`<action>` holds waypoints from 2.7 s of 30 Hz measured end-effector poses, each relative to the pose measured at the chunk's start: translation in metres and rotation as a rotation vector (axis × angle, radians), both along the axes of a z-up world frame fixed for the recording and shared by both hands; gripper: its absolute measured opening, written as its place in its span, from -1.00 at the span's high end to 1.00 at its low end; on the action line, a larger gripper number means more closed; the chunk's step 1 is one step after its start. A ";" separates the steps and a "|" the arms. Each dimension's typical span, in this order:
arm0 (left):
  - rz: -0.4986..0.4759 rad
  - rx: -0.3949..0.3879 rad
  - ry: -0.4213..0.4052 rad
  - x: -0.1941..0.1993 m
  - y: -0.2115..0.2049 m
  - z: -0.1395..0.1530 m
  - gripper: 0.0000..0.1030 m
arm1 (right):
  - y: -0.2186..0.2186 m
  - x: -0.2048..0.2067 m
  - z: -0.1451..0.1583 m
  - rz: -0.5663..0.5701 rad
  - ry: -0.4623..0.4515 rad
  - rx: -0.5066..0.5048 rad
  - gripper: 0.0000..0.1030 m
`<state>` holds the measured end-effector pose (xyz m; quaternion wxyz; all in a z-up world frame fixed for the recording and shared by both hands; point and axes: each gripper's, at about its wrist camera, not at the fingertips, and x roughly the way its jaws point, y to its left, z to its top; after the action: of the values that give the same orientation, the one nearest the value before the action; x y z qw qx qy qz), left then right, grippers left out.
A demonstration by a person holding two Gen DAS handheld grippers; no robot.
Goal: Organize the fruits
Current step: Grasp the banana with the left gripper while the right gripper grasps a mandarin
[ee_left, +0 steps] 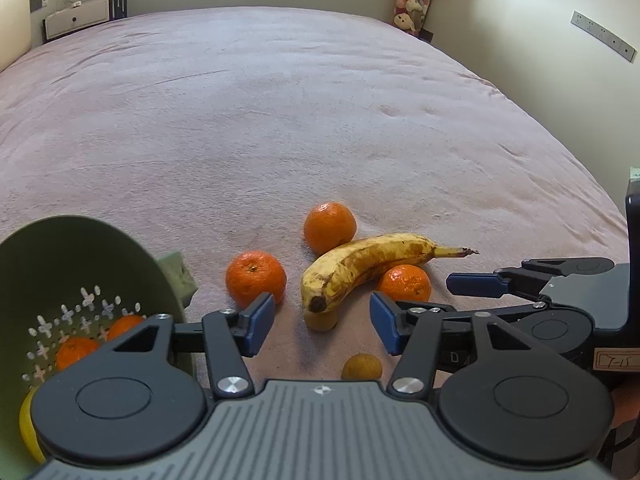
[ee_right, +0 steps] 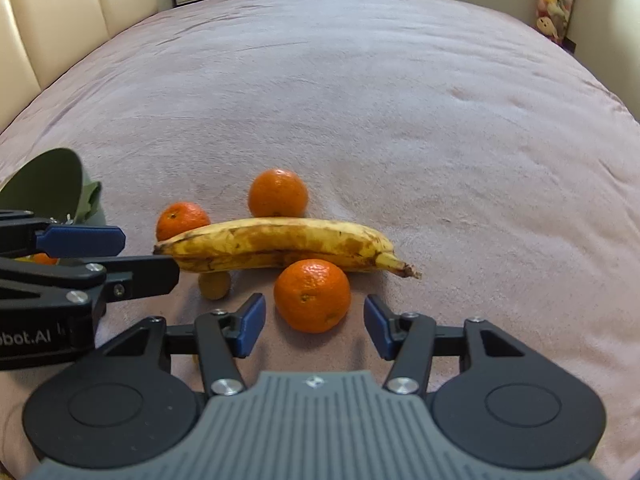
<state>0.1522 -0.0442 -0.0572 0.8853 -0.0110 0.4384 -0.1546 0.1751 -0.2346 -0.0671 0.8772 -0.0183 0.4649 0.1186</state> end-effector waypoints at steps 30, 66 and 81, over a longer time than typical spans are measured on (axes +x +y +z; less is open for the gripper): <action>-0.124 -0.061 0.141 0.005 -0.022 -0.003 0.61 | -0.028 0.004 -0.003 -0.116 0.140 0.003 0.15; -0.295 0.054 0.220 0.076 -0.067 -0.053 -0.22 | -0.077 0.016 -0.004 -0.265 0.183 0.151 0.14; -0.254 0.096 0.183 0.073 -0.079 -0.053 0.12 | -0.081 0.017 -0.007 -0.291 0.210 0.206 0.15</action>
<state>0.2254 -0.1235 -0.1097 0.8147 0.0726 0.5218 -0.2424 0.1925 -0.3153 -0.0745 0.8291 0.1512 0.5370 0.0386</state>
